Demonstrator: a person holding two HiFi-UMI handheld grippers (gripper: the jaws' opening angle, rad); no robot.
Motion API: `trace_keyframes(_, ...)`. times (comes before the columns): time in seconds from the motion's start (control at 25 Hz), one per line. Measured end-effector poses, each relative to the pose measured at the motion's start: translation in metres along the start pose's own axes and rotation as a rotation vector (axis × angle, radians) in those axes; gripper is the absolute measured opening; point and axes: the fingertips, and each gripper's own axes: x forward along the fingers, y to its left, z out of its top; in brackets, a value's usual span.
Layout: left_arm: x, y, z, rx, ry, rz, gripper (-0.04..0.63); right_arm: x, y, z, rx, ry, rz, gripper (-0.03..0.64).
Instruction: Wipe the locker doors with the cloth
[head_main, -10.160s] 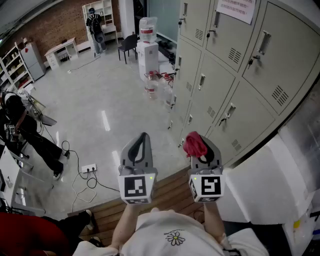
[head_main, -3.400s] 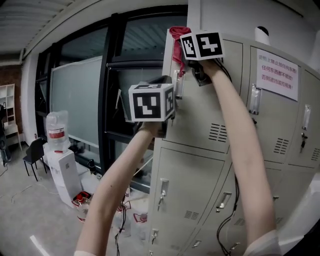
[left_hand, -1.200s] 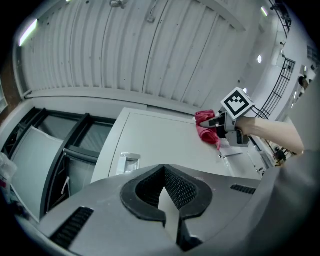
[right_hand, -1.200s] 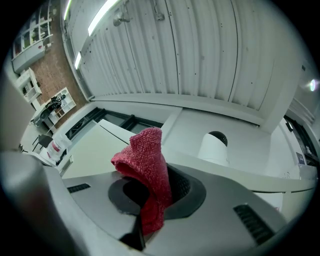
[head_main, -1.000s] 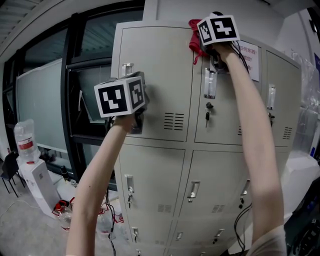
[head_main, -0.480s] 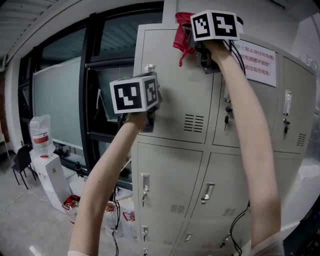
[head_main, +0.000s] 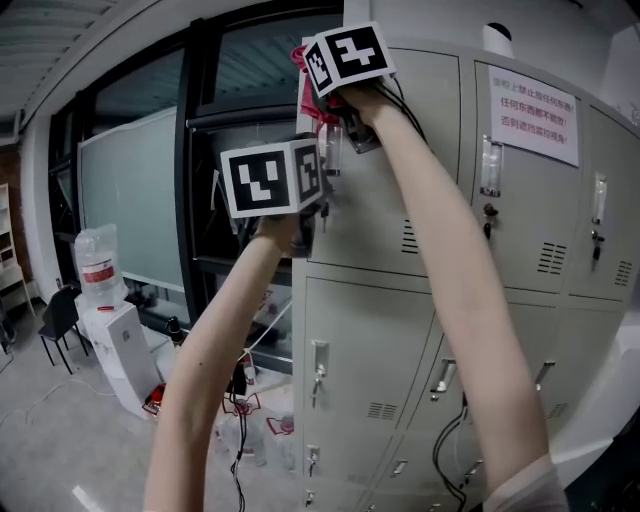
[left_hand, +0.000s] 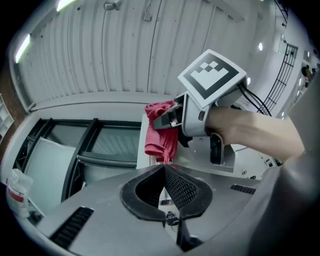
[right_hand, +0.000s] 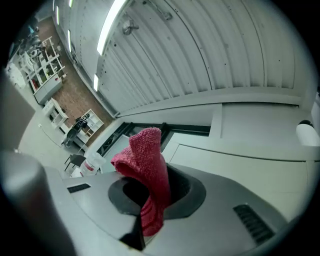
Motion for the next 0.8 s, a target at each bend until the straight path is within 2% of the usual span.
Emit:
trace_keyframes(0.32,-0.001,0.023,-0.002,-0.015,0.005,0.013,0.015,0.029,0.007,-0.019,-0.072,0.078,-0.058,0.031)
trace_keyframes(0.8,0.012,0.004,-0.011,-0.016,0.018,-0.032,0.016,0.016,-0.012,-0.024,-0.134,0.075,-0.091,0.031)
